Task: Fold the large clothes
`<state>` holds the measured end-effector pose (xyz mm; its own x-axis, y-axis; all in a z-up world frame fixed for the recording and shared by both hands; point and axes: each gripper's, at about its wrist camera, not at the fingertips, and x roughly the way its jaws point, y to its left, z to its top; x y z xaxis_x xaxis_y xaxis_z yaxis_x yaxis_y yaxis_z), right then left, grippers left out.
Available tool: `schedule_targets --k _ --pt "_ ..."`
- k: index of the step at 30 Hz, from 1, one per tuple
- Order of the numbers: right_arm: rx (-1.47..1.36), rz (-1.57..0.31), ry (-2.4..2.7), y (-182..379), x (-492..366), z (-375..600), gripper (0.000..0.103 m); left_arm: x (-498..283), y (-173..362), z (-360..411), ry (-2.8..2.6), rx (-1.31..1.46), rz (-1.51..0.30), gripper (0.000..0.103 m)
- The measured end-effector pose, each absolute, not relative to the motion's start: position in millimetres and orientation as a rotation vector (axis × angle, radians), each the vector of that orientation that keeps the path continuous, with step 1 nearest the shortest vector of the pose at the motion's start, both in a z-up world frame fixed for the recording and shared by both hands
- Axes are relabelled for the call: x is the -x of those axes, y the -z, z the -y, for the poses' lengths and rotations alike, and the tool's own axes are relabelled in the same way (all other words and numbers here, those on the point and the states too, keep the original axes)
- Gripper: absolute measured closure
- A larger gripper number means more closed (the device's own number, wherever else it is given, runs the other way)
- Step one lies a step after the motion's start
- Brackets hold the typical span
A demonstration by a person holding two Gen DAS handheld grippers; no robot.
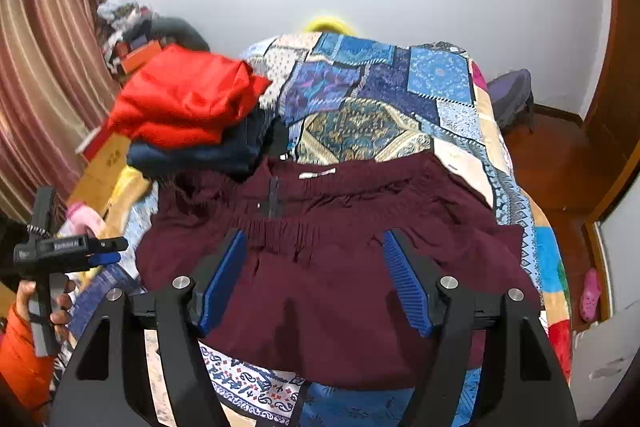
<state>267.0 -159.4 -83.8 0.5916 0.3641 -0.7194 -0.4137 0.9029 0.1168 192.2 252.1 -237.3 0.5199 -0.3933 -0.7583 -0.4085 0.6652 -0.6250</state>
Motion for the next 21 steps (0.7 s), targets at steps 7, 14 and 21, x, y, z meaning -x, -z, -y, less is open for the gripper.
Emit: schedule_targets --k 7,14,21 --pt "0.109 -0.954 -0.442 127 -282 149 0.035 -192 290 -262 -0.009 1.142 -1.105 0.031" --pt "0.128 -0.996 -0.441 149 -283 157 0.035 -205 327 -260 -0.048 1.316 -1.065 0.03" --pt "0.144 -1.005 -0.438 150 -285 153 0.032 -234 331 -242 -0.145 1.269 -1.0 0.027"
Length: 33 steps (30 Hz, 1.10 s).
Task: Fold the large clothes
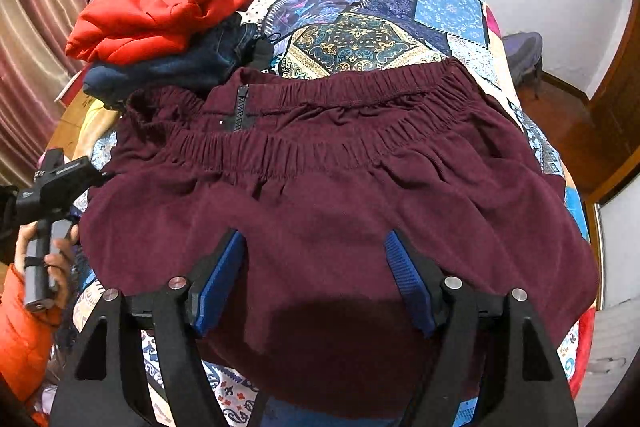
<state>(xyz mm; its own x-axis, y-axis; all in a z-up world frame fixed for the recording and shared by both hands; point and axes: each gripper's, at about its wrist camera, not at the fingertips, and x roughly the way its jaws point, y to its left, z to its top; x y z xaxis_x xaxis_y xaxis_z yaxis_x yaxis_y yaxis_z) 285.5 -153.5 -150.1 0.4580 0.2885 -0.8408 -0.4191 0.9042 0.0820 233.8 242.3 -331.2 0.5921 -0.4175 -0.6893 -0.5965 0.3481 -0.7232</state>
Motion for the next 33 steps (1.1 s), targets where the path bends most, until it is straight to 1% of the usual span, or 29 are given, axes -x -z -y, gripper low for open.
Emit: schedule_targets --k 1,2,3,4,5,6,8,11,16,20,21,23,27,31,33 --pt "0.146 -1.009 -0.434 150 -286 152 0.032 -235 329 -238 -0.173 1.245 -0.994 0.03" --pt "0.148 -1.014 -0.43 149 -287 151 0.032 -235 325 -233 -0.211 1.197 -0.992 0.043" --pt "0.149 -1.018 -0.43 148 -287 150 0.032 -234 321 -228 -0.234 1.162 -0.987 0.053" --pt "0.151 -1.02 -0.428 147 -288 149 0.032 -232 315 -222 -0.255 1.128 -0.974 0.058" --pt "0.152 -1.015 -0.423 145 -288 149 0.032 -229 306 -219 -0.269 1.096 -0.949 0.072" --pt "0.153 -1.004 -0.419 142 -288 148 0.032 -227 299 -216 -0.275 1.067 -0.932 0.082" --pt "0.153 -0.97 -0.427 133 -286 145 0.032 -222 276 -208 -0.29 0.983 -0.885 0.088" --pt "0.153 -0.931 -0.459 120 -283 135 0.032 -214 236 -196 -0.301 0.868 -0.808 0.091" --pt "0.19 -0.922 -0.517 120 -281 110 0.032 -197 161 -169 -0.279 0.68 -0.65 0.092" --pt "0.198 -1.028 -0.613 146 -277 82 0.032 -197 114 -155 -0.212 0.634 -0.579 0.092" --pt "0.199 -1.044 -0.616 153 -274 77 0.031 -185 103 -160 -0.196 0.626 -0.569 0.092" --pt "0.191 -1.049 -0.616 166 -267 68 0.029 -189 87 -145 -0.159 0.593 -0.553 0.092" --pt "0.159 -1.092 -0.673 180 -267 60 0.029 -189 67 -118 -0.102 0.509 -0.527 0.092" --pt "0.114 -1.136 -0.74 169 -277 77 0.032 -206 50 -80 -0.026 0.443 -0.515 0.092" --pt "0.086 -1.109 -0.713 156 -278 96 0.032 -216 48 -67 0.017 0.432 -0.528 0.092"
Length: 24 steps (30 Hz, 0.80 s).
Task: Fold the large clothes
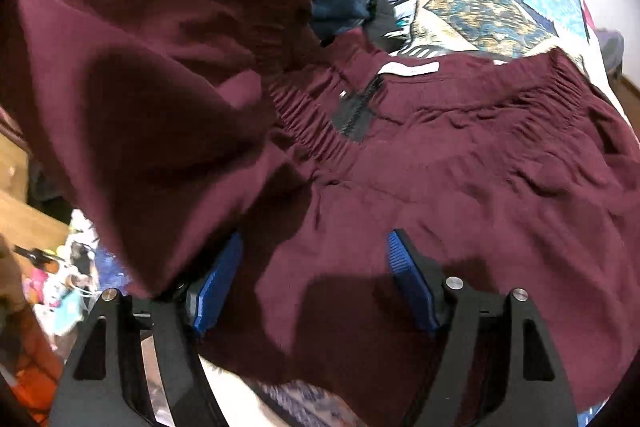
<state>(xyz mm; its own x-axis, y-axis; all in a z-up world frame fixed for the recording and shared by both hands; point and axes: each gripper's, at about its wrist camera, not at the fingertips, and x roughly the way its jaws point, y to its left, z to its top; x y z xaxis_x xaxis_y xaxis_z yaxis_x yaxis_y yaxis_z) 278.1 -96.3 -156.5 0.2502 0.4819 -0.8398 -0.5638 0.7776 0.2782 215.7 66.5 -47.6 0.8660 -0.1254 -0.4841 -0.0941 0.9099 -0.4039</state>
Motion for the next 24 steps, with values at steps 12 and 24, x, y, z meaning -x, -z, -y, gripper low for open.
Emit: schedule_targets --k 12,24 --pt "-0.051 -0.928 -0.286 105 -267 273 0.031 -265 70 97 0.315 0.199 -0.674 0.092" --pt "-0.135 -0.934 -0.207 99 -255 321 0.031 -248 122 157 0.464 0.04 -0.889 0.076"
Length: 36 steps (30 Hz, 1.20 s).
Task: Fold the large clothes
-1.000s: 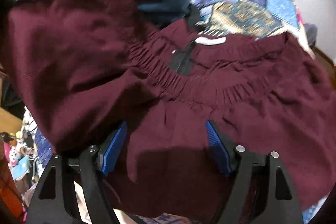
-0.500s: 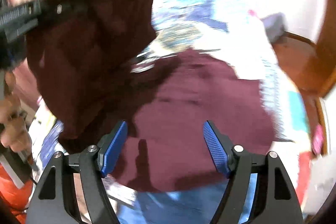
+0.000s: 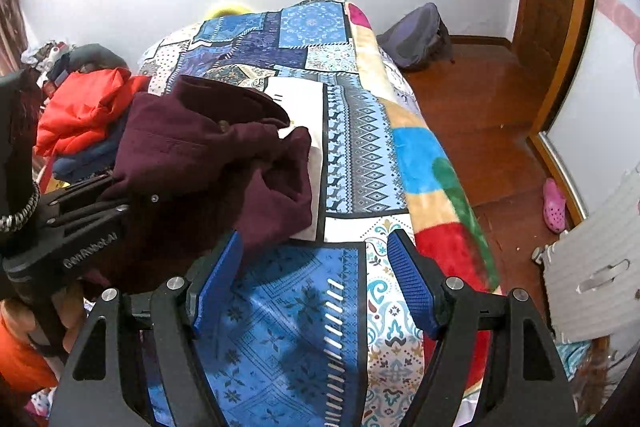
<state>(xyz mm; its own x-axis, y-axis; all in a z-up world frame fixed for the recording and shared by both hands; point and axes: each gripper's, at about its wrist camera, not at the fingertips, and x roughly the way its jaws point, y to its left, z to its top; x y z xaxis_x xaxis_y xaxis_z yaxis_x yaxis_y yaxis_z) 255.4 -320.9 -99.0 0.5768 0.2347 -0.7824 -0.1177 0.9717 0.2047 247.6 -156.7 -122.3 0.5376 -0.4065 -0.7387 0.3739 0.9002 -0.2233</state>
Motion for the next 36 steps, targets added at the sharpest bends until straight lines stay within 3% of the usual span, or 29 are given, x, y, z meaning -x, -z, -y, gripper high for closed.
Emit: schedule_targets --k 6,14,19,22,33,36 --pt "-0.168 -0.935 -0.221 95 -250 333 0.031 -239 114 147 0.524 -0.005 -0.934 0.056" --pt "-0.094 -0.85 -0.278 64 -250 302 0.031 -221 76 92 0.528 -0.011 -0.85 0.031" --pt "-0.031 -0.792 -0.332 45 -256 273 0.03 -225 61 41 0.416 -0.015 -0.803 0.029" --pt "0.007 -0.772 -0.358 42 -262 253 0.028 -230 67 14 0.347 -0.023 -0.806 0.022" --pt "0.016 -0.961 -0.347 95 -299 251 0.028 -237 150 -2 0.324 -0.018 -0.978 0.018" --pt "-0.001 -0.973 -0.34 111 -293 269 0.021 -236 161 -2 0.343 0.004 -0.978 0.012"
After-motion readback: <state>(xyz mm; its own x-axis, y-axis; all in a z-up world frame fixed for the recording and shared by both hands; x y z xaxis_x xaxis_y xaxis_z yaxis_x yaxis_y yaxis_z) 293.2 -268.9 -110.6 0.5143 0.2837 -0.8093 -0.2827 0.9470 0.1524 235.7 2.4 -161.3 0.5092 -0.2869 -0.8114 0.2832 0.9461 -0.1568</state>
